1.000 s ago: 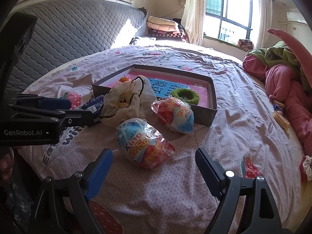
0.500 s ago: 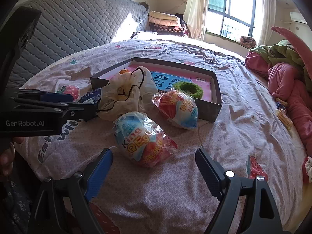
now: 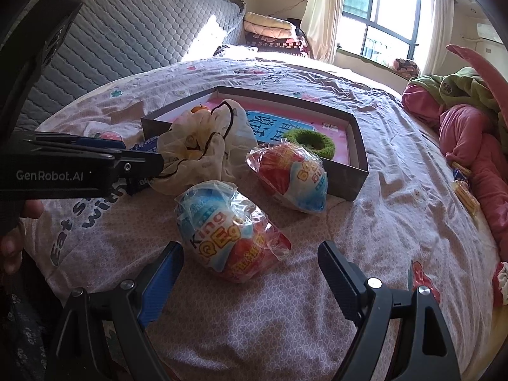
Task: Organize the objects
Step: 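Grasp the white mesh bag with the left tool while the right tool approaches a Kinder egg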
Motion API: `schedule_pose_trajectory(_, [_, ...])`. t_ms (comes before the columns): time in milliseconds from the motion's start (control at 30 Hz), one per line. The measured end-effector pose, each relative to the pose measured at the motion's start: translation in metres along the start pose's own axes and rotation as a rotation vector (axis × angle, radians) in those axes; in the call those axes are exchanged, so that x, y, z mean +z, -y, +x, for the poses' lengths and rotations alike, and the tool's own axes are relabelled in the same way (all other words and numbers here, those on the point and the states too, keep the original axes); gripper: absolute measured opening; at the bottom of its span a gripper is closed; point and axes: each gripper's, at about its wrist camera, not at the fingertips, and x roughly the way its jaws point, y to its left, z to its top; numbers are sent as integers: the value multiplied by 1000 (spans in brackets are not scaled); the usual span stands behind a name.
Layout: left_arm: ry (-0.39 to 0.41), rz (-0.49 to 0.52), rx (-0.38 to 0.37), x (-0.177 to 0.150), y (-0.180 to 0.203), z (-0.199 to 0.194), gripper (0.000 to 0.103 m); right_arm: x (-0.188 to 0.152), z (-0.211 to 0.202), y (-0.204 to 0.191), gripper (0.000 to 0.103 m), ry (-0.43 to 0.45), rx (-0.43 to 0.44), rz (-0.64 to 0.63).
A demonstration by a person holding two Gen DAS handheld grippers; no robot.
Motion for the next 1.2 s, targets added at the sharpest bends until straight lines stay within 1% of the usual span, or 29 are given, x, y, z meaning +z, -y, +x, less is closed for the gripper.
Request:
schedule_pose_trajectory(300, [16, -5, -10, 13, -1, 9, 64, 2, 6, -2, 86, -11, 6, -14])
schedule_pose_trajectory(700, [18, -21, -30, 25, -5, 31, 64, 5, 15, -3, 86, -6, -9, -33])
schedule_pose_trajectory(733, [15, -25, -33, 26, -5, 33, 64, 6, 15, -2, 85, -5, -10, -32])
schedule_pose_trajectory(833, [21, -20, -38, 27, -4, 36, 64, 6, 16, -2, 76, -8, -12, -34])
schedule_pose_trajectory(867, [24, -15, -40, 28, -3, 36, 64, 6, 16, -2, 75, -10, -10, -35])
schedule_pose_trajectory(933, [27, -16, -47, 29, -2, 37, 64, 5, 17, -2, 68, -15, -7, -34])
schedule_pose_trajectory(967, [26, -14, -56, 30, -1, 38, 61, 5, 18, -1, 68, -15, -8, -35])
schedule_pose_trajectory(1000, [27, -12, -59, 31, 0, 39, 57, 6, 18, -1, 68, -13, -8, -35])
schedule_pose_trajectory(1133, [15, -17, -88, 33, 0, 43, 49, 6, 18, 1, 65, -5, -3, -23])
schedule_pose_trajectory(1200, [11, -16, -94, 32, 1, 45, 39, 6, 18, 3, 64, -5, 4, -12])
